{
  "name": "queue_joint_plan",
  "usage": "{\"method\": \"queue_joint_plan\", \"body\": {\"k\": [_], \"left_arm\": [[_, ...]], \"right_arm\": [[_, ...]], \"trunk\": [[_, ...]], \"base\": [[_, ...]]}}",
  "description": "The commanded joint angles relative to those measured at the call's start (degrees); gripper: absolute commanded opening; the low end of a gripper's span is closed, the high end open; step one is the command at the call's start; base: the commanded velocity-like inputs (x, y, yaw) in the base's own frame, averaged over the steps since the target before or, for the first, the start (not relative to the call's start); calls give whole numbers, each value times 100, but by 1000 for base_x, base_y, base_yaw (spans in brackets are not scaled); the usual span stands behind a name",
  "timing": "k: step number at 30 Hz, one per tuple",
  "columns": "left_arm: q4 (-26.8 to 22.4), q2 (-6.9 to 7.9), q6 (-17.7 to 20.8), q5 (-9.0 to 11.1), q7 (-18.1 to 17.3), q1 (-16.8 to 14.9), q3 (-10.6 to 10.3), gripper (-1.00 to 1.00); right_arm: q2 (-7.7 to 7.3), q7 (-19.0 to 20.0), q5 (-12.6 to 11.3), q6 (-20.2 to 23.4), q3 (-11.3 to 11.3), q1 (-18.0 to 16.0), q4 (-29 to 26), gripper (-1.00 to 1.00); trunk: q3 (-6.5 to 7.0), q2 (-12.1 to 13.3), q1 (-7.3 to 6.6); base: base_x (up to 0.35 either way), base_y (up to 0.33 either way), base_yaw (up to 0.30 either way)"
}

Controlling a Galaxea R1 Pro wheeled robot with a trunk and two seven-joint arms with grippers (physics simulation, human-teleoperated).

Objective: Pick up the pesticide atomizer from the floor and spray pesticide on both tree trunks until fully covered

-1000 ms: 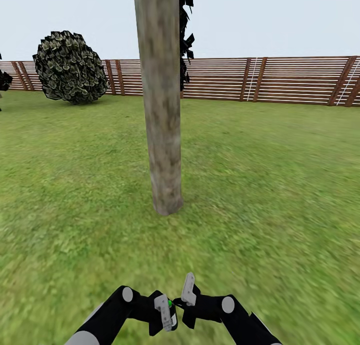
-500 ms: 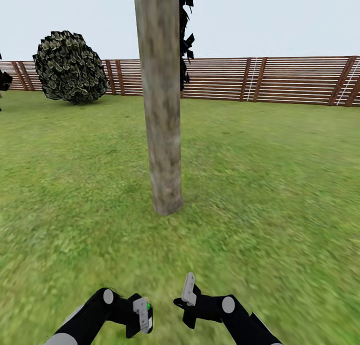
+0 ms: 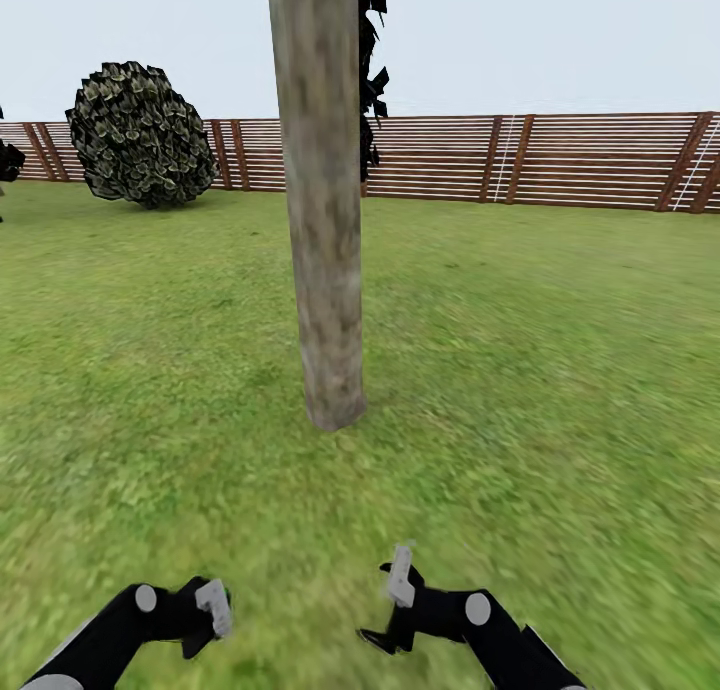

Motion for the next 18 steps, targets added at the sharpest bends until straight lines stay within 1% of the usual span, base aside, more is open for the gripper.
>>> {"method": "queue_joint_plan", "body": {"k": [1, 2, 4, 6, 7, 8, 11, 12, 13, 14, 15, 16, 17, 18], "left_arm": [[86, -8, 69, 16, 211, -2, 234, -100], [194, -16, 119, 23, 412, -3, 472, -100], [434, -52, 171, 60, 737, -6, 893, -100], [629, -153, 201, 166, 951, -11, 1208, -100], [660, -179, 211, 203, 996, -12, 1277, -100], [719, -241, 271, 348, 1126, -15, 1489, -100], [768, -311, 621, 784, 1366, -17, 1873, -100], [777, -334, 831, 1059, 1498, -17, 1987, -100], [778, -340, 887, 1157, 1547, -17, 2013, -100], [781, -357, 968, 1357, 1655, -17, 2049, -100], [781, -365, 997, 1457, 1711, -16, 2062, -100], [785, -383, 1042, 1661, 1845, -15, 2078, -100], [795, -411, 1075, 1999, 2155, -11, 2077, -100], [796, -423, 1073, 2061, 2226, -10, 2075, -100]], "right_arm": [[-88, -139, -4, -5, -115, 2, 6, 100], [-171, -354, -8, -7, -291, 5, 33, 100], [-271, -873, -15, -9, -737, 12, 214, 100], [-312, -1456, -20, -18, -1239, 16, 601, 100], [-317, -1616, -21, -20, -1371, 16, 715, 100], [-331, -2110, -25, -29, -1788, 17, 1060, 100], [-371, -3023, -28, -178, -2645, 27, 1620, 100], [-429, -3352, -28, -440, -3007, 33, 1765, 100], [-458, -3427, -28, -549, -3113, 37, 1798, 100], [-541, -3533, -28, -775, -3303, 54, 1853, 100], [-593, -3570, -28, -878, -3388, 70, 1882, 100], [-718, -3623, -30, -1054, -3549, 111, 1968, 100], [-924, -3695, -37, -1330, -3791, 193, 2305, 100], [-976, -3711, -40, -1473, -3839, 229, 2430, 100]], "trunk": [[0, 0, 0], [0, 0, 0], [0, 0, 0], [0, 0, 0], [0, 0, 0], [0, 0, 0], [0, 0, 0], [0, 0, 0], [0, 0, 0], [0, 0, 0], [0, 0, 0], [0, 0, 0], [0, 0, 0], [0, 0, 0]], "base": [[0, 0, 0], [0, 0, 0], [0, 0, 0], [0, 0, 0], [0, 0, 0], [0, 0, 0], [0, 0, 0], [0, 0, 0], [0, 0, 0], [0, 0, 0], [0, 0, 0], [0, 0, 0], [0, 0, 0], [0, 0, 0]]}}
